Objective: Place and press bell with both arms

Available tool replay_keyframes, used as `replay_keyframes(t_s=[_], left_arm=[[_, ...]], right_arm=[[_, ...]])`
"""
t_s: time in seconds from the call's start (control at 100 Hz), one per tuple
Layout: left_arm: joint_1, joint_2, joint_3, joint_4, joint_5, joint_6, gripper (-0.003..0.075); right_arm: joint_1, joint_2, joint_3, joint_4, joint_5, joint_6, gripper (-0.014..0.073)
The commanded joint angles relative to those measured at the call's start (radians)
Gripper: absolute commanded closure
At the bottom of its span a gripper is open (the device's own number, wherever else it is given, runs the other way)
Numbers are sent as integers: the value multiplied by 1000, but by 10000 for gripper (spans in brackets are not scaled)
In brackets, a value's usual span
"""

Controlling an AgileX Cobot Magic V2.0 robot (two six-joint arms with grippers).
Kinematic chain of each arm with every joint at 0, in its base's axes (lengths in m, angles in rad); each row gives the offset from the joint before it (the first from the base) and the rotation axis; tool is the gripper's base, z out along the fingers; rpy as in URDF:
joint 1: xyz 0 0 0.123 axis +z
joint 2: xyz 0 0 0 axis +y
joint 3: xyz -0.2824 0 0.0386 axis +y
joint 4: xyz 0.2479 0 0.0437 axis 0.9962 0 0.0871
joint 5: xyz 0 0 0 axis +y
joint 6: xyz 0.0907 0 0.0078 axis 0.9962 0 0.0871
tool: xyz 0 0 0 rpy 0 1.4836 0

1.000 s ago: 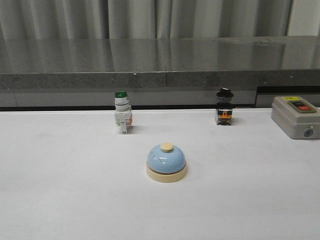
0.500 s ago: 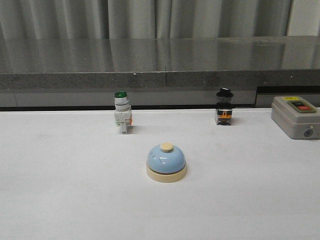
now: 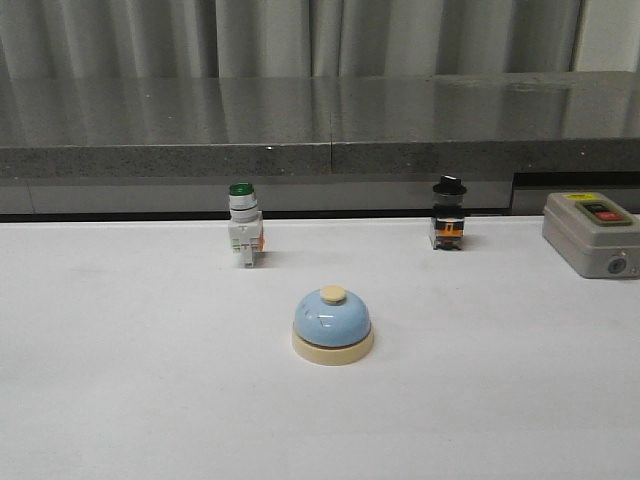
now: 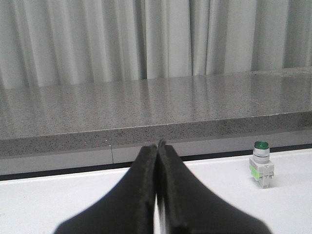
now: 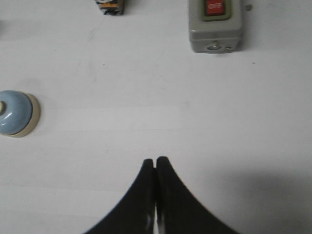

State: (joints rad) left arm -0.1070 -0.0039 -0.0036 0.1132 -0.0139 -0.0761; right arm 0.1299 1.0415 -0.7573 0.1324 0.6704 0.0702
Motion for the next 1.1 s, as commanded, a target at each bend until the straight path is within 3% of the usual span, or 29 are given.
replay_keyframes(t_s=[0.0,0.56,0.8,1.09], left_arm=[[1,-32,56,-6,-74,-9,741],[1,-32,56,-6,-74,-9,741],[1,-32,56,-6,-74,-9,741],[1,-32,56,-6,-74,-9,741]], right_arm=[[60,51,-60,6,-66,2,657],[395,567,-387,17,-146,2,657],[471,710,-510,17,-132,2,657],[490,760,-533,17,-134,2,657]])
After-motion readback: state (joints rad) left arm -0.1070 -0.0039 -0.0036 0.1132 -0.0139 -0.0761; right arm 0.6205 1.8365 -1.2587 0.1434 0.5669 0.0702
